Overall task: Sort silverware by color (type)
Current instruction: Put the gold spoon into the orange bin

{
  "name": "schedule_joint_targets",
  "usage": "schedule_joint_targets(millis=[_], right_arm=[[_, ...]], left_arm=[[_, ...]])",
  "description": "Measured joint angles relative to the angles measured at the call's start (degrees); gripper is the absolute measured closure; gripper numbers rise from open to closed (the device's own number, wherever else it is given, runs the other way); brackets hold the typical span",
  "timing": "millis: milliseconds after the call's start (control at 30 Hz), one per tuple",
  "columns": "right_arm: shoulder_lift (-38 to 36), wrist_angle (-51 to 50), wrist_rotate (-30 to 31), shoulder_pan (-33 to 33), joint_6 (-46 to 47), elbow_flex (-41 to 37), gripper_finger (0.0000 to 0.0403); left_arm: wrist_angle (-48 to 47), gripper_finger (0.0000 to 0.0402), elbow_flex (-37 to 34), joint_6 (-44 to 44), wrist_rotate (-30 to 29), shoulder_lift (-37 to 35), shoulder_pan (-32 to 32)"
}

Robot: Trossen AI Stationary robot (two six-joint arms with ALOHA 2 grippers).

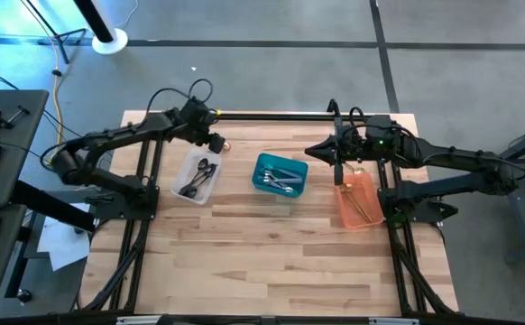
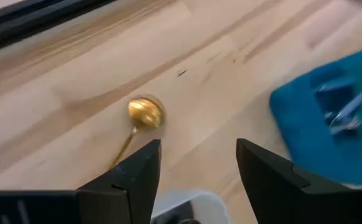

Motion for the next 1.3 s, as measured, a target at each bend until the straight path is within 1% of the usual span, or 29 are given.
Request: schedule_joint_targets(millis=[100, 167, 200, 333, 400, 467, 667, 767, 833, 967, 1167, 1300], right_arm=[[0.0, 0.0, 0.0, 0.0, 0.0, 0.0, 0.0403], [0.0, 0.0, 0.0, 0.0, 0.0, 0.0, 0.0403], [0.0, -0.2, 0.0, 0.0, 0.0, 0.0, 0.0403], [0.0, -1.3, 0.0, 0.0, -0.2, 0.0, 0.0403], [0.0, -2.0, -0.1, 0.0, -0.2, 0.0, 0.0403], [0.0, -2.9, -0.2, 0.0, -0.2, 0.0, 0.0403], [0.0, -4.2, -0.2, 0.0, 0.9, 0.0, 0.0403], [0.0, -4.2, -0.2, 0.0, 0.6, 0.0, 0.0403], [0.0, -4.2, -0.2, 0.0, 0.4, 0.0, 0.0403], [0.0, -4.2, -0.2, 0.0, 0.2, 0.0, 0.0403], [0.0, -4.2, -0.2, 0.0, 0.4, 0.0, 0.0403], [0.0, -4.2, 1.2, 0.0, 0.4, 0.0, 0.0403]], left_arm=[[-5.8, 0.0202, 6.4, 5.4, -2.2, 4.8, 0.5], [-9.0, 0.0202, 10.5, 7.9, -4.4, 8.3, 1.2], [-10.4, 0.0202, 12.1, 8.6, -4.6, 10.0, 1.7], [-14.6, 0.0202, 16.6, 10.5, -0.5, 15.9, 3.5], [-14.9, 0.0202, 17.1, 11.3, 1.2, 17.7, 3.7], [-15.1, 0.0202, 17.1, 12.2, 1.1, 19.1, 3.5], [-15.3, 0.0202, 17.1, 14.2, -0.3, 23.7, 3.0], [-15.3, 0.0202, 17.1, 14.9, -2.7, 25.5, 3.0], [-15.5, 0.0202, 17.1, 16.2, -3.9, 26.2, 3.0], [-15.7, 0.0202, 17.1, 20.2, -4.1, 27.2, 3.0], [-14.6, 0.0202, 17.1, 22.5, -4.4, 28.6, 3.0], [-14.5, 0.0202, 17.1, 23.7, -4.0, 30.2, 3.0]])
